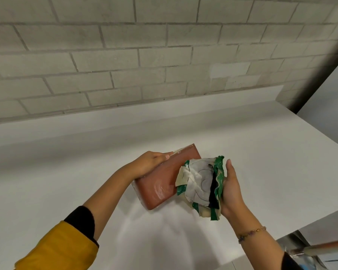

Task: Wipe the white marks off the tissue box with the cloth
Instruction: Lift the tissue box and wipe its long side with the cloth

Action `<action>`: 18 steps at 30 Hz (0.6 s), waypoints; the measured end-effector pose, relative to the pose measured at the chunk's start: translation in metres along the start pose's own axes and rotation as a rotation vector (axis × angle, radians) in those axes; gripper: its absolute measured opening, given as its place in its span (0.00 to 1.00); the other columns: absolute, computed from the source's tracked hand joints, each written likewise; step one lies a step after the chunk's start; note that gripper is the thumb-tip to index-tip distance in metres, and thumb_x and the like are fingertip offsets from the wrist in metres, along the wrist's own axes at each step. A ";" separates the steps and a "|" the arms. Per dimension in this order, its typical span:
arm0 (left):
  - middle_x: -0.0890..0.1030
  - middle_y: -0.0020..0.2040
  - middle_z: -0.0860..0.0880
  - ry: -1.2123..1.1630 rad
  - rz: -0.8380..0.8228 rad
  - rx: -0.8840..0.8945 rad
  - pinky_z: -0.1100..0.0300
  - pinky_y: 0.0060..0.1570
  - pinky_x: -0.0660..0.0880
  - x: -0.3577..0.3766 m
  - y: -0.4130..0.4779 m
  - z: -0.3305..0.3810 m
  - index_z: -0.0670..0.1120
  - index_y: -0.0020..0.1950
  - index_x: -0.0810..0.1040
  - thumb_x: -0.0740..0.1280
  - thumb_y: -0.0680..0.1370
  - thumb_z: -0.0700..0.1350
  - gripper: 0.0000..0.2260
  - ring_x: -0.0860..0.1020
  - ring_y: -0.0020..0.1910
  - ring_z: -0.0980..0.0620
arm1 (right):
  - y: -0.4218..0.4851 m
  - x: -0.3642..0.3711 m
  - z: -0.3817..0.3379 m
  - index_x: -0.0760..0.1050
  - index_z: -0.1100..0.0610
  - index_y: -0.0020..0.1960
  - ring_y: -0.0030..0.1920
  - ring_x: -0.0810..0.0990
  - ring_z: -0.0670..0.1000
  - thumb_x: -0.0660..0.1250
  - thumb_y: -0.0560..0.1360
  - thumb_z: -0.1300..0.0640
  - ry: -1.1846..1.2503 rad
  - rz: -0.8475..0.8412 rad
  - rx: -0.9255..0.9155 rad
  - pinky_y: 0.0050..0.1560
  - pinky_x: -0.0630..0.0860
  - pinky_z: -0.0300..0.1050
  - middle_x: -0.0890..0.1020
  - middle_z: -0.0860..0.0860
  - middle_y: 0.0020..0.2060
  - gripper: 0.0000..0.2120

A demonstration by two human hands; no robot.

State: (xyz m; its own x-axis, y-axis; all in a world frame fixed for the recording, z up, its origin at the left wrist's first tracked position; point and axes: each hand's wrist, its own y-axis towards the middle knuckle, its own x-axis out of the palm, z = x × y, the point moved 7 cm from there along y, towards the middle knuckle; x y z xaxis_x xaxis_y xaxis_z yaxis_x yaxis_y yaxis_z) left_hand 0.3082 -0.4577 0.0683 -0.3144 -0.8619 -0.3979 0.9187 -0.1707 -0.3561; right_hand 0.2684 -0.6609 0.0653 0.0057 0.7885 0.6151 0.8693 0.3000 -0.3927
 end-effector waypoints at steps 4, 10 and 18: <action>0.80 0.60 0.52 0.034 0.021 0.021 0.74 0.39 0.73 -0.002 -0.002 0.003 0.56 0.64 0.77 0.58 0.80 0.56 0.15 0.79 0.48 0.62 | 0.009 0.000 -0.006 0.83 0.58 0.52 0.47 0.85 0.57 0.50 0.79 0.41 -0.031 -0.008 -0.002 0.39 0.82 0.47 0.85 0.59 0.49 0.28; 0.79 0.62 0.50 0.068 0.027 0.015 0.71 0.46 0.73 -0.002 -0.001 0.003 0.54 0.65 0.76 0.57 0.80 0.55 0.16 0.79 0.54 0.54 | 0.025 0.000 -0.031 0.67 0.49 0.58 0.46 0.80 0.42 0.54 0.80 0.46 -0.727 0.207 -0.306 0.38 0.75 0.35 0.79 0.49 0.50 0.10; 0.79 0.63 0.50 0.071 0.027 0.020 0.64 0.53 0.74 -0.003 -0.003 0.004 0.53 0.64 0.77 0.57 0.81 0.55 0.17 0.79 0.57 0.52 | 0.033 0.021 -0.032 0.64 0.54 0.68 0.46 0.76 0.53 0.54 0.78 0.41 -1.583 0.355 -0.660 0.38 0.77 0.46 0.71 0.53 0.57 0.24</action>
State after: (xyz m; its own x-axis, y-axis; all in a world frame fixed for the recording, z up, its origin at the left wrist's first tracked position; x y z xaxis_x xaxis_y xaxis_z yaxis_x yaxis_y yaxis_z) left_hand 0.3075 -0.4565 0.0735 -0.3048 -0.8306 -0.4660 0.9315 -0.1580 -0.3277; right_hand 0.3131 -0.6519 0.0869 0.1274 0.5998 -0.7900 0.9728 0.0800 0.2176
